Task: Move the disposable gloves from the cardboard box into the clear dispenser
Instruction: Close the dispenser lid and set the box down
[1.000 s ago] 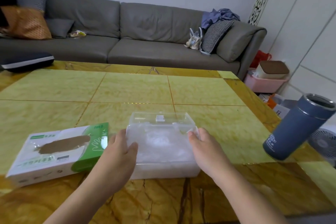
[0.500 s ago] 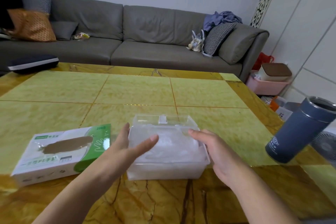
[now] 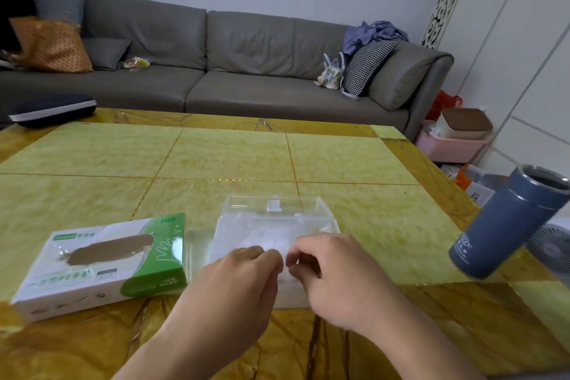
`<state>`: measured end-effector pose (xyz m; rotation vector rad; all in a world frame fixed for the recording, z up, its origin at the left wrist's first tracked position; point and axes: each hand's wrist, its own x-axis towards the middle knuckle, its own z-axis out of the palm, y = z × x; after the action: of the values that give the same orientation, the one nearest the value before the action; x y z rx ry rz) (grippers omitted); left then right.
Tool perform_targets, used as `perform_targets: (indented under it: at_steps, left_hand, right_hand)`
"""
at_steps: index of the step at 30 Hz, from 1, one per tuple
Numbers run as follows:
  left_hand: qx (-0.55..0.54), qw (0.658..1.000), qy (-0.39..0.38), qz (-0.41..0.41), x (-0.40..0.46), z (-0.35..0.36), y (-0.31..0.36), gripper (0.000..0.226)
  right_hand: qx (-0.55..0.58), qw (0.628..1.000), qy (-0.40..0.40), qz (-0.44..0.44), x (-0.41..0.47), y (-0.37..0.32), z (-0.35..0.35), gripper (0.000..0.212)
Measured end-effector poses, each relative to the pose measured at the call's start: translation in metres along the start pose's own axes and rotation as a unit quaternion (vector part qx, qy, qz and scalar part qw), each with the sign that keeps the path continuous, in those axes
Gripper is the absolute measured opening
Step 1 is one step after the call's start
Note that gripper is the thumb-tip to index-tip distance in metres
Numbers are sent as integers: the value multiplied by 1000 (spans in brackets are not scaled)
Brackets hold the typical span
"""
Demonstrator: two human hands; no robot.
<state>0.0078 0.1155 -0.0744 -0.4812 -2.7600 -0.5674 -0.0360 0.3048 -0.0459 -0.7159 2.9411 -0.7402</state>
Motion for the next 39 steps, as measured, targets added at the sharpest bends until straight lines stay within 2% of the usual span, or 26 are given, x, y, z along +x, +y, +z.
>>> perform_targets:
  at_steps: [2,7,10,14,16,18,21,23,26,28,32,35,37,39]
  left_hand:
    - [8,999,-27,-19,1,-4,1,21]
    - [25,991,-116,-55,6,-13,6,40]
    - [22,985,-153,-79,14,-17,8,42]
    - [15,988,-101,-115,17,-18,9,30]
    - [71,996,-27,-49,22,-23,8,9]
    - [71,997,-14,-10,29,-30,9,25]
    - [111,992,-59,-13,40,-31,10,52]
    - [131,987,-84,-41,45,-31,10,68]
    - [131,975,-144,-107,51,-32,9,89]
    - [143,964,-180,-135,55,-32,7,86]
    - [146,952,-221,-153,59,-29,6,88]
    - [163,954,-207,-142,55,-31,7,79]
    - [165,961,-183,-128,51,-30,9,75]
    - [143,972,-150,-107,48,-30,10,90]
  right_hand:
    - [-26,999,-20,20,2,0,-5,12]
    - [-88,993,-74,28,1,-7,-10,38]
    - [-106,989,-101,29,3,-12,-11,37]
    - [-77,991,-94,58,6,-12,-12,23]
    - [-91,992,-60,65,7,-11,-13,17]
    - [-123,991,-26,51,8,-13,-14,11]
    - [-128,991,-17,46,10,-18,-19,6]
    - [-107,991,-42,69,12,-21,-22,23]
    - [-120,985,-74,102,19,-19,-23,64]
    - [-133,977,-105,129,24,-17,-23,76]
    - [-163,963,-152,152,32,-16,-24,58]
    - [-179,958,-161,155,37,-15,-21,47]
    - [-188,953,-177,156,41,-14,-19,51]
    - [-205,947,-198,149,45,-15,-18,58]
